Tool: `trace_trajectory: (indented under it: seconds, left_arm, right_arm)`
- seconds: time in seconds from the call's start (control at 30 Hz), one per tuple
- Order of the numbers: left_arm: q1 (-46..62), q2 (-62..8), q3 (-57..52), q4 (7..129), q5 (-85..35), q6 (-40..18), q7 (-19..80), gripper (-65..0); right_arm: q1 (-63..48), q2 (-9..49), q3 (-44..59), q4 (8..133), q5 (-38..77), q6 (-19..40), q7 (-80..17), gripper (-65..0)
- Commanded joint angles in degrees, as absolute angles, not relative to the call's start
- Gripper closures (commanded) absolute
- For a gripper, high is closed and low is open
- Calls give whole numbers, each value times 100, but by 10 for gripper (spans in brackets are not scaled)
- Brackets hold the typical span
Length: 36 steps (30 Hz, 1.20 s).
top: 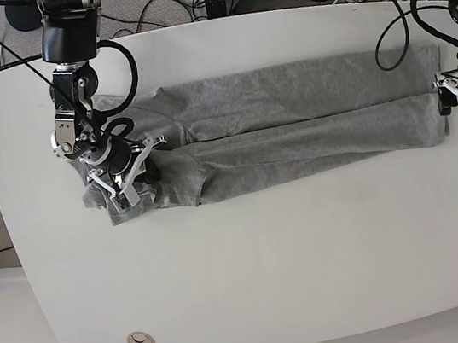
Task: Fold the T-shirt properly
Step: 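Grasp the folded strip's end with the left gripper, then fold the strip end toward the right gripper with the left gripper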
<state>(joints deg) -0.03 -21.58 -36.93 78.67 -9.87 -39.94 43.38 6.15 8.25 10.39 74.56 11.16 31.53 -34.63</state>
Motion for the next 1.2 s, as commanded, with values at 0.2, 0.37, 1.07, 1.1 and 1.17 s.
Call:
trace_trajectory:
  seconds: [0.2, 0.37, 1.07, 1.1, 1.17]
  left_arm:
    - [4, -2281, -3618, 6835, -1578, -4000, 4444, -492]
    - [136, -2105, -3327, 6730, -1587, -4000, 4444, -492]
    - [268, -1596, -3108, 8611, -1596, -4000, 5323, -45]
    - [277, -1490, -3099, 8901, -1596, -4000, 5516, -45]
    - [286, -1244, -3037, 9446, -1596, -4000, 5807, -45]
  right_arm:
    - [646, 866, 1033, 7486, 927, 3055, -3644, 0]
    - [646, 866, 1033, 7486, 927, 3055, -3644, 0]
    - [646, 857, 1033, 7477, 927, 3055, -3644, 0]
    - [646, 848, 1033, 7477, 927, 3055, -3644, 0]
    - [646, 848, 1033, 7477, 936, 3055, -3644, 0]
